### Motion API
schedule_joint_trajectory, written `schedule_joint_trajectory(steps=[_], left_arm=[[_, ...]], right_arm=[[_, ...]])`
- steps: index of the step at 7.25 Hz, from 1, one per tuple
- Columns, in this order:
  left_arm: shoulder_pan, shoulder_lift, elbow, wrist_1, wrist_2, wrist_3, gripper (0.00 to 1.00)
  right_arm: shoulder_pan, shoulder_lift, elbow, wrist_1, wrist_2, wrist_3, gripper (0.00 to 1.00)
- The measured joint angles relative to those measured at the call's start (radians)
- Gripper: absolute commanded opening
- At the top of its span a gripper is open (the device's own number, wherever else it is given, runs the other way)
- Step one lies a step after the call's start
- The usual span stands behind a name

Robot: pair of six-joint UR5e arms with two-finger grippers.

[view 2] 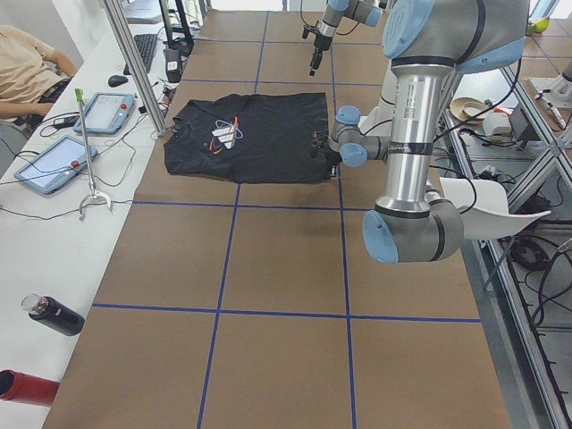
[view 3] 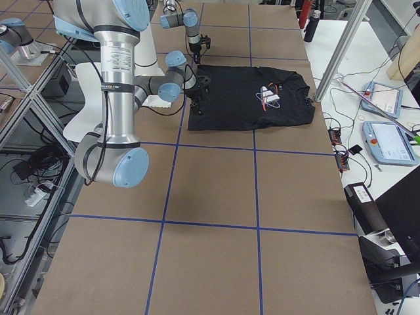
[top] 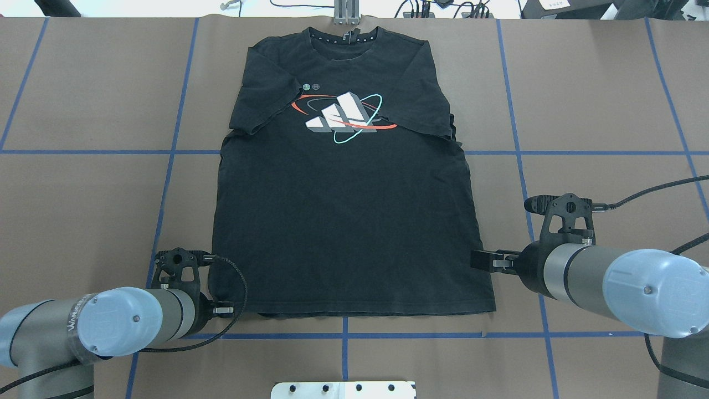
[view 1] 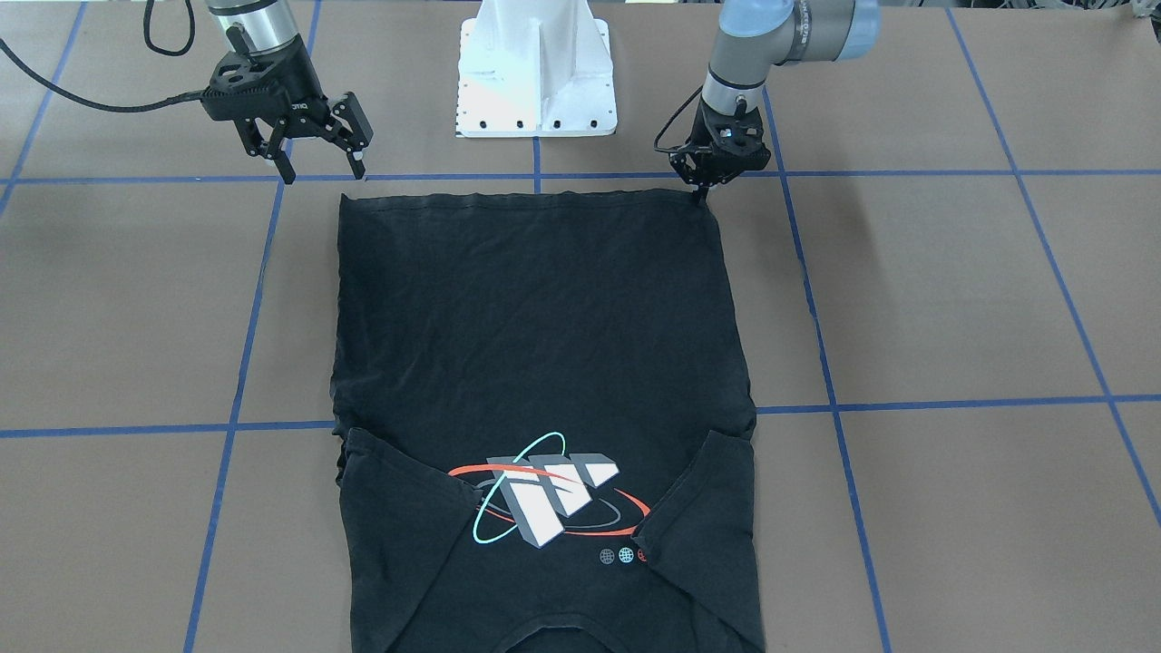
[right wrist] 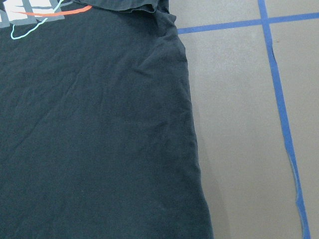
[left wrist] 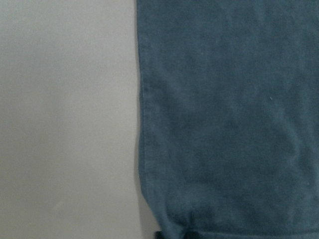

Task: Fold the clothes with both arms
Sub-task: 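Grasp the hem corners nearest the robot with both grippers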

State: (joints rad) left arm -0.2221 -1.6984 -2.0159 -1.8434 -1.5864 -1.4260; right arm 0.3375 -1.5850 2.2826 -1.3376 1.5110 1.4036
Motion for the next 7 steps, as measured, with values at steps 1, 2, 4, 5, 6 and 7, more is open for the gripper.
schedule_joint_trajectory(steps=[1, 2, 4, 5, 6, 7], left_arm=[[-0.001, 0.001, -0.014, 0.016, -0.010, 0.000, 0.00], [-0.001, 0.003, -0.039, 0.036, -0.016, 0.000, 0.00], [-0.002, 0.007, -0.076, 0.058, -0.021, 0.000, 0.00], [-0.002, 0.006, -0.081, 0.061, -0.021, 0.000, 0.00], [-0.002, 0.004, -0.083, 0.061, -0.020, -0.001, 0.00], [-0.002, 0.001, -0.084, 0.060, -0.018, -0.001, 0.00]], right_arm=[[0.000, -0.001, 0.000, 0.000, 0.000, 0.000, 1.00], [0.000, -0.003, 0.000, 0.000, 0.000, 0.000, 1.00], [-0.017, -0.015, -0.002, 0.000, -0.007, 0.005, 0.99], [-0.038, -0.027, -0.006, 0.001, -0.027, 0.020, 0.99], [-0.057, -0.032, -0.015, 0.011, -0.045, 0.034, 0.98], [-0.069, -0.033, -0.043, 0.052, -0.058, 0.042, 0.97]])
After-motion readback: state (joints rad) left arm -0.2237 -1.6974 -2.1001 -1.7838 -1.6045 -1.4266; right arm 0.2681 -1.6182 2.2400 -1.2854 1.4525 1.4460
